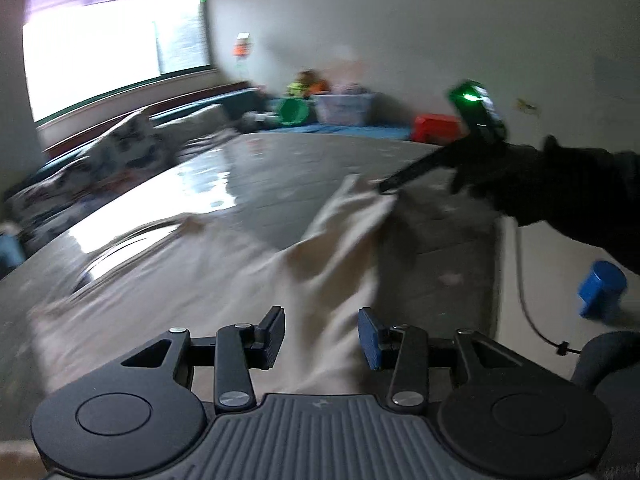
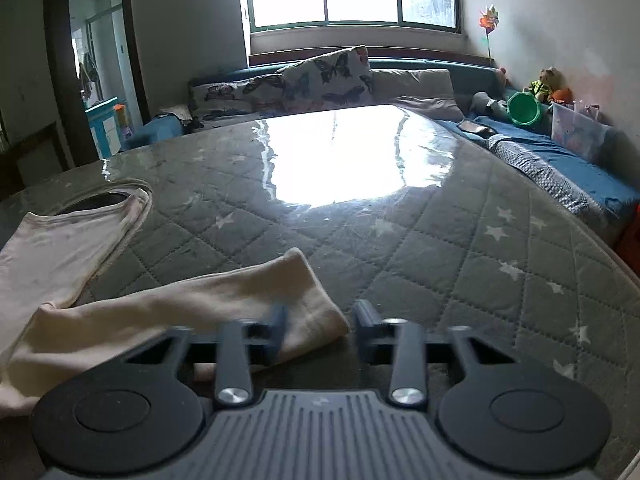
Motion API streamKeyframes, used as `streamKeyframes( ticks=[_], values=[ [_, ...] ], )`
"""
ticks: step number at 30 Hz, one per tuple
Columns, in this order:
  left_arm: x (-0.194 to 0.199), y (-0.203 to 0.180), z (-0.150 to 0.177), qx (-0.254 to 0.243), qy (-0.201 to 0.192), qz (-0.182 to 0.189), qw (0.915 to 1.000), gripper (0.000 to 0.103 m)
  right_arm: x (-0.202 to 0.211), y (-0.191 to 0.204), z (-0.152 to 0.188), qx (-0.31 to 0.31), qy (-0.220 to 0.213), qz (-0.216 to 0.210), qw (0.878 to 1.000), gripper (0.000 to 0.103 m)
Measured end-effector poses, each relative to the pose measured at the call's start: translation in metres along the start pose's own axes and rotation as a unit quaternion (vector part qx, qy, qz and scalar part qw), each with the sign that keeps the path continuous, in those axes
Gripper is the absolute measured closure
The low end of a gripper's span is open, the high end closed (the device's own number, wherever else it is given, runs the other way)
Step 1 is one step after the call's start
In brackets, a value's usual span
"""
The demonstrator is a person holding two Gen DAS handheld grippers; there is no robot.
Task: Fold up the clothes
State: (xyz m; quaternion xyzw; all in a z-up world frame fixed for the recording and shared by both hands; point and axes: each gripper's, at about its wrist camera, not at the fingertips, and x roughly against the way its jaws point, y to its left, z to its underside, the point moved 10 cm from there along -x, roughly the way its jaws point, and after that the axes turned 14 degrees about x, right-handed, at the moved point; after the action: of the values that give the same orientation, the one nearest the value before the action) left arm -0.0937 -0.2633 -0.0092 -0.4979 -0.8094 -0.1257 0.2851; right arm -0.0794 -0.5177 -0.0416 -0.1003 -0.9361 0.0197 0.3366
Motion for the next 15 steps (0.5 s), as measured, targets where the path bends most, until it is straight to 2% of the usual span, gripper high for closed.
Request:
streamKeyframes(
  ticks=[5, 7, 8, 9, 11, 14, 15],
  values=[
    [-0.048, -0.022, -0.001, -0.050, 0.033, -0.018, 0.9980, 0.063, 0.013, 0.002, -0.014, 0.014, -0.012, 0.011, 1.000, 0.094],
    [-0.059, -0.023, 0.002, -0.057, 0.042, -0.022, 0.9972, 0.075, 0.020, 0.003, -0.022, 0.027, -0.023, 0.016, 0.999, 0.094],
    [-0.064, -0.023, 0.004, -0.056, 0.047, -0.020, 0.9971, 0.088, 0.023, 0.004, -0.028, 0.034, -0.028, 0.019, 0.999, 0.094],
    [-0.065, -0.024, 0.006, -0.059, 0.048, -0.019, 0.9970, 0.092, 0.026, 0.005, -0.033, 0.041, -0.033, 0.024, 0.998, 0.094],
    [-0.064, -0.026, 0.009, -0.067, 0.042, -0.015, 0.9968, 0.096, 0.032, 0.006, -0.043, 0.056, -0.044, 0.033, 0.997, 0.094],
    [-0.054, -0.031, 0.009, -0.080, 0.026, 0.003, 0.9964, 0.096, 0.037, 0.006, -0.052, 0.069, -0.058, 0.048, 0.995, 0.093],
    [-0.051, -0.032, 0.008, -0.083, 0.021, 0.007, 0.9963, 0.096, 0.033, 0.003, -0.049, 0.067, -0.049, 0.052, 0.995, 0.086]
  ],
)
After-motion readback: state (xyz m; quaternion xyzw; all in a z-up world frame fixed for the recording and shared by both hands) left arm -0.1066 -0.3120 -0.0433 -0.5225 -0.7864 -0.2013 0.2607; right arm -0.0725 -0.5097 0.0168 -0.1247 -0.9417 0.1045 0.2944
